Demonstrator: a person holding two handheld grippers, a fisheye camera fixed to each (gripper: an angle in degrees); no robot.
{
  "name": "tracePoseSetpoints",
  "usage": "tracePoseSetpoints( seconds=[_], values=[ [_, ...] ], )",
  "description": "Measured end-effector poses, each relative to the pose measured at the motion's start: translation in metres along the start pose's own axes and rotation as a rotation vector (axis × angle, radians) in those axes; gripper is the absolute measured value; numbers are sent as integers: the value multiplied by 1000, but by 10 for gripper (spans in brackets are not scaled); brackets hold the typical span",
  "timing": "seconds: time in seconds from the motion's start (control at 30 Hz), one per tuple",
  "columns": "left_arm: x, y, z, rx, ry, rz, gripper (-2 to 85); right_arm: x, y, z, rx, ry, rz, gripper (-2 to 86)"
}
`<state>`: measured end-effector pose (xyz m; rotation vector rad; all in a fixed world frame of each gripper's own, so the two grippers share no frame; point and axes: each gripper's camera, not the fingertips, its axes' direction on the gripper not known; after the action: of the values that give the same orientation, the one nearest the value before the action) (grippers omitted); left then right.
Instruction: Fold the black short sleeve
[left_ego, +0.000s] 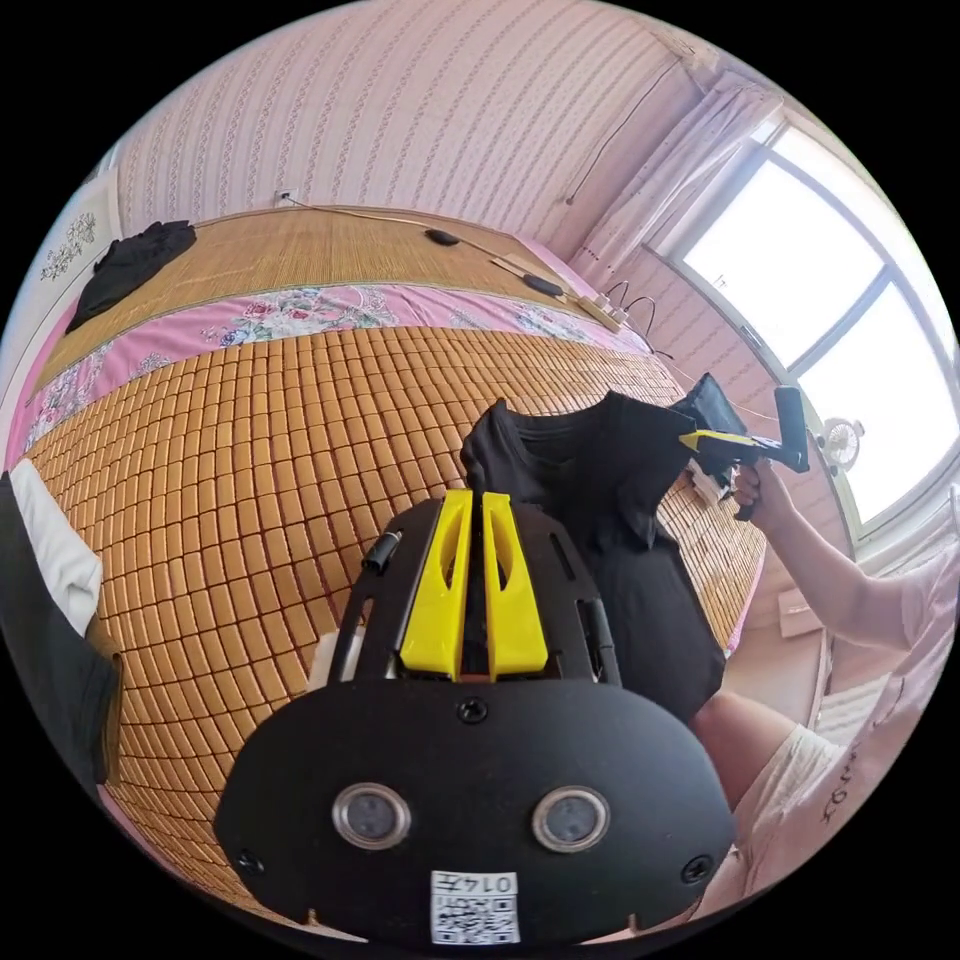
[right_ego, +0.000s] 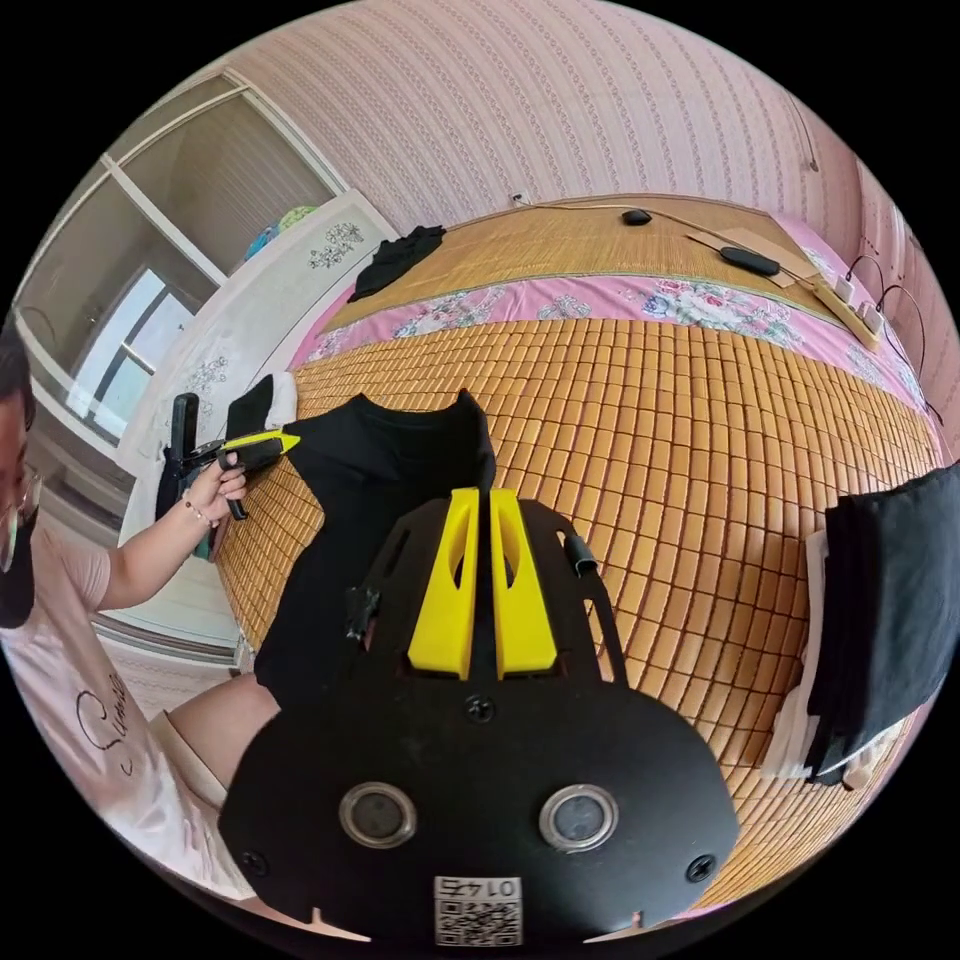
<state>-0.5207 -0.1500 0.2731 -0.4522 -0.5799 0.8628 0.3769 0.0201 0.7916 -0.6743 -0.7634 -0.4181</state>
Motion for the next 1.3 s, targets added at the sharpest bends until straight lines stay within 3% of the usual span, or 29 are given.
tracePoseSetpoints(
  seconds=[0.23,0.4,0.5,0.63,0.77,0.87,0.93,1.0,1.13,1.3],
  values=[
    [56,139,-52,-138,87,-73,-8,-40,159,-39,-105,-141,48,10],
    [78,229,-20,-294,12,-176,-8,-35,272,20,-279,-65,204,11],
    [79,259,1,-321,-16,-216,-8,-27,311,41,-265,-37,272,11],
    [82,264,-25,-152,52,-235,-6,-41,319,8,-76,-63,218,14],
    [106,261,-54,-65,23,-155,1,-68,313,-19,-37,28,147,19],
    [122,274,-48,-119,-11,-99,22,-83,321,-7,-127,125,98,30],
    [124,290,-27,-269,-85,-129,34,-80,337,18,-292,168,144,51],
    [124,298,-21,-342,-121,-167,41,-86,342,20,-336,185,159,63],
    [152,286,-41,-241,-148,-95,43,-134,318,1,-253,262,13,72],
    [184,243,-6,-249,-177,1,62,-170,263,35,-265,245,-111,96]
  ],
)
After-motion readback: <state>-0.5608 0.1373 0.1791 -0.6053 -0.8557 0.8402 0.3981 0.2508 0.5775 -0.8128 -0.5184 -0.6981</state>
